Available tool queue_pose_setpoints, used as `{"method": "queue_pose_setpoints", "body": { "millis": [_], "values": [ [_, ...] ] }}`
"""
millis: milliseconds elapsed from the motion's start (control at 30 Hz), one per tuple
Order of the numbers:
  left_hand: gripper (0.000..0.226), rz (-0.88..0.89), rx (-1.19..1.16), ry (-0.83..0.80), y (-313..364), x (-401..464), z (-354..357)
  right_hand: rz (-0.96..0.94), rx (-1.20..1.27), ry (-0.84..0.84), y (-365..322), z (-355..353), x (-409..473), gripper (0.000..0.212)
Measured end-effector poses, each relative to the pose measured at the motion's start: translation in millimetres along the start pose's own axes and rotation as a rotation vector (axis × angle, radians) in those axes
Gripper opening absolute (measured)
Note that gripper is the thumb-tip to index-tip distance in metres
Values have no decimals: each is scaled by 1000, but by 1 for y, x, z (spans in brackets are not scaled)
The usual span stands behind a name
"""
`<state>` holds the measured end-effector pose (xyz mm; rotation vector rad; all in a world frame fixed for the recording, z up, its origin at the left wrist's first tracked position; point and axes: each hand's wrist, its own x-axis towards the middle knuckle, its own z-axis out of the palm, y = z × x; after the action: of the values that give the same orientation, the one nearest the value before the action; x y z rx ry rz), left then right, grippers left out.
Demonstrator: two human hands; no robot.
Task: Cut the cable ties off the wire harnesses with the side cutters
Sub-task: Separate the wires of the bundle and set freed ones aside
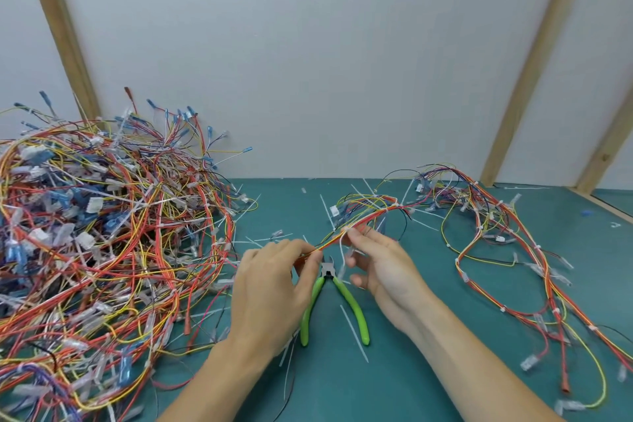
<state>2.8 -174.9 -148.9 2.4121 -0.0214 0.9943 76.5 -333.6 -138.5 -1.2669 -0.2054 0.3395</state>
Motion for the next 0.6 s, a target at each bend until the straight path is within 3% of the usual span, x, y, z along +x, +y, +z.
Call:
{"method": "queue_pose_setpoints", "body": {
  "millis": [333, 600],
  "values": [
    [8, -52, -26, -103, -4, -2, 2, 71, 213, 159, -8, -19, 9, 6],
    [2, -14, -195, -171, -6, -3, 5, 77, 255, 211, -5, -23, 12, 6]
  ]
}}
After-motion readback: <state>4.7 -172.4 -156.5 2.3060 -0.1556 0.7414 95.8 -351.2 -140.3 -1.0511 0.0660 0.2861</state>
